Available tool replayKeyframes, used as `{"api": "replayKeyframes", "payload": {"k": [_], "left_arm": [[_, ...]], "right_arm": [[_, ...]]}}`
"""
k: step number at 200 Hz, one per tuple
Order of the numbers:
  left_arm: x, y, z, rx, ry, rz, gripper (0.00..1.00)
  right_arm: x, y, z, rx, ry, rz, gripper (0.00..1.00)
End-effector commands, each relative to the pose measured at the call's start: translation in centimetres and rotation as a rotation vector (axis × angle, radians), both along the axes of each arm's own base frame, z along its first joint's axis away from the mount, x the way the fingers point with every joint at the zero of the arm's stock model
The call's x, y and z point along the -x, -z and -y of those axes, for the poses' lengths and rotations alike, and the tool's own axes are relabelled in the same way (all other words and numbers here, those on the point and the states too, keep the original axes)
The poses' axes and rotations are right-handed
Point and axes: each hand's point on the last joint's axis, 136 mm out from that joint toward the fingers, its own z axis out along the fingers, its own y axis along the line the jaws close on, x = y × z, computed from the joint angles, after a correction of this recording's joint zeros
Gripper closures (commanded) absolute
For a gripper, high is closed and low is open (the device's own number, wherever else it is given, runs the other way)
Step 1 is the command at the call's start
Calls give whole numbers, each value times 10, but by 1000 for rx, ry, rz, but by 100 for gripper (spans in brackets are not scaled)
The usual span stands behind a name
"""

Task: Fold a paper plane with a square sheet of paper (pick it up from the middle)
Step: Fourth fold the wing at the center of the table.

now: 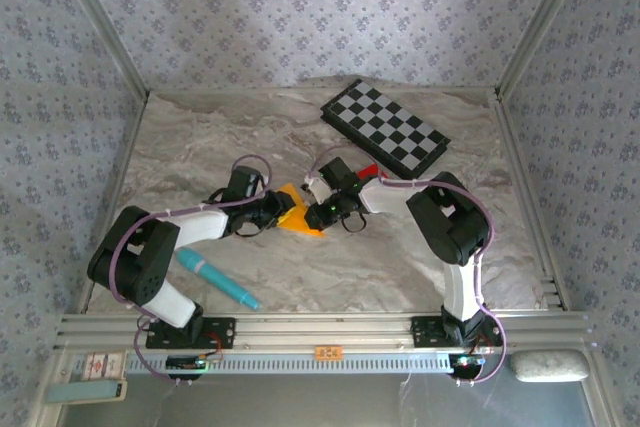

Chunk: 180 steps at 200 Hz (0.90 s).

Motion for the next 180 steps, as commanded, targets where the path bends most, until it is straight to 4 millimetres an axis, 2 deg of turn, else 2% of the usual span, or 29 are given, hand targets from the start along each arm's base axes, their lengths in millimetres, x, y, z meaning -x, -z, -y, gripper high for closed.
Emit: {"api": "replayKeyframes", "payload": {"k": [1, 47, 76, 126, 180], "left_arm": [[0, -2, 3, -3, 24, 28, 70], [1, 4, 10, -5, 48, 19, 73], [0, 9, 16, 4, 60, 7, 75], [-2, 8, 22, 18, 77, 15, 76], [-3, 5, 29, 25, 111, 29, 75]], "right_arm": [[3, 3, 14, 68, 85, -52, 93], [9, 3, 36, 174, 202, -3, 93], [17, 7, 33, 176, 209, -34, 93], [19, 8, 26, 139, 202, -104, 92], [18, 10, 26, 80, 214, -153, 92]]}}
